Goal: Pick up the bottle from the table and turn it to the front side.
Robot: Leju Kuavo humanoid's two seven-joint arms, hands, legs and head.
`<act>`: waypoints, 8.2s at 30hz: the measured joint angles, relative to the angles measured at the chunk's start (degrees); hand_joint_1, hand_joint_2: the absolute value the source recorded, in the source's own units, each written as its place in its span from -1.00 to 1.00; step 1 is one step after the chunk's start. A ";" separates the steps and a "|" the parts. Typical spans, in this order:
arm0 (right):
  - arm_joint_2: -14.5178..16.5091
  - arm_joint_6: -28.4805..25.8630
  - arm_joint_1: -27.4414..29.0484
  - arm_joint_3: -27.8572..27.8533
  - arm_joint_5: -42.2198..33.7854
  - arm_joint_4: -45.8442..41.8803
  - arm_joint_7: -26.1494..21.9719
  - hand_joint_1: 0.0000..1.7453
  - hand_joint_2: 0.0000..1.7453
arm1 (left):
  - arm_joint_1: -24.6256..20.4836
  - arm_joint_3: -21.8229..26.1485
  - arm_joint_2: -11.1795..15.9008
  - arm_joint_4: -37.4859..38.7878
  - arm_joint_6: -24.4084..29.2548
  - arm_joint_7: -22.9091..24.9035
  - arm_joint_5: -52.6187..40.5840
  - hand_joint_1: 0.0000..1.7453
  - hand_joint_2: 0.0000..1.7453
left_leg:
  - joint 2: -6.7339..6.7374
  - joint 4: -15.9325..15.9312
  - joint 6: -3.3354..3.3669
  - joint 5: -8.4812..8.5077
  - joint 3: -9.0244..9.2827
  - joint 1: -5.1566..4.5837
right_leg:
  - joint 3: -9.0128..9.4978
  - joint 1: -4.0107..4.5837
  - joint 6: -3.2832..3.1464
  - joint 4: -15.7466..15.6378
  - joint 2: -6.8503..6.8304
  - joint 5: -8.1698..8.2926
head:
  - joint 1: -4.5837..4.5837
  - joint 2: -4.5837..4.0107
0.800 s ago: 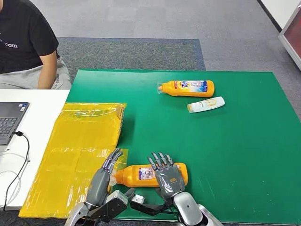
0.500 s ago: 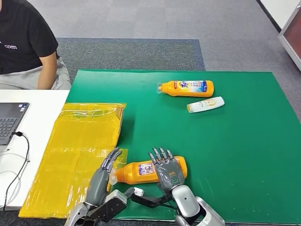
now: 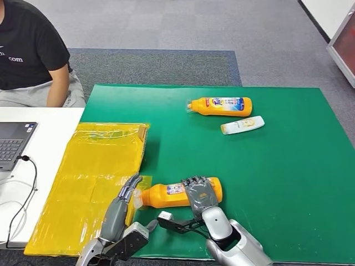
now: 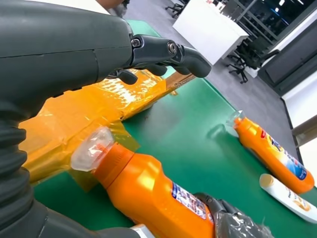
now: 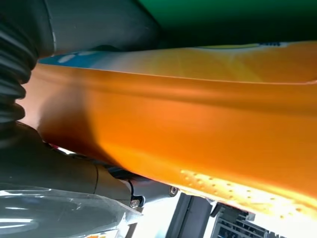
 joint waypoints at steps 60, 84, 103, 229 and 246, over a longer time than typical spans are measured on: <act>0.50 -19.48 14.23 -7.99 -49.04 -13.85 -30.62 1.00 1.00 | -1.53 -0.46 -3.02 -1.54 -2.37 -12.52 38.99 -1.00 1.00 | 0.27 -0.01 -0.13 -1.58 0.75 0.06 | 1.18 0.10 0.01 -0.26 0.23 -1.35 | -0.01 0.00; 0.28 -17.58 12.70 -6.87 -51.73 -18.51 -33.28 1.00 1.00 | -8.42 -4.70 2.09 3.56 -20.16 -4.84 22.79 -1.00 1.00 | 0.26 0.00 -0.11 -1.52 0.42 0.05 | 0.87 0.09 0.04 -0.23 0.22 -1.29 | -0.01 0.00; 0.28 -17.86 14.11 -6.62 -51.60 -18.55 -34.36 1.00 1.00 | -10.38 -4.63 2.38 1.30 -15.21 -7.61 13.96 -1.00 1.00 | 0.26 0.00 -0.12 -1.52 0.31 0.05 | 0.75 0.09 0.04 -0.21 0.22 -1.29 | -0.01 0.00; 1.33 -16.07 14.84 -5.41 -54.05 -16.30 -37.38 -1.00 1.00 | -2.58 17.53 30.93 -17.38 -34.96 -6.64 16.80 1.00 1.00 | 0.24 0.00 -0.29 -1.25 0.12 0.07 | 0.48 0.11 -0.13 -0.01 0.19 -1.15 | -0.02 0.00; 1.70 -15.14 14.34 -5.74 -55.00 -14.14 -37.94 -1.00 1.00 | -6.35 16.53 38.34 -16.08 -37.79 -5.49 14.65 1.00 1.00 | 0.23 0.00 -0.30 -1.20 0.06 0.06 | 0.42 0.10 -0.14 0.02 0.17 -1.13 | -0.02 0.00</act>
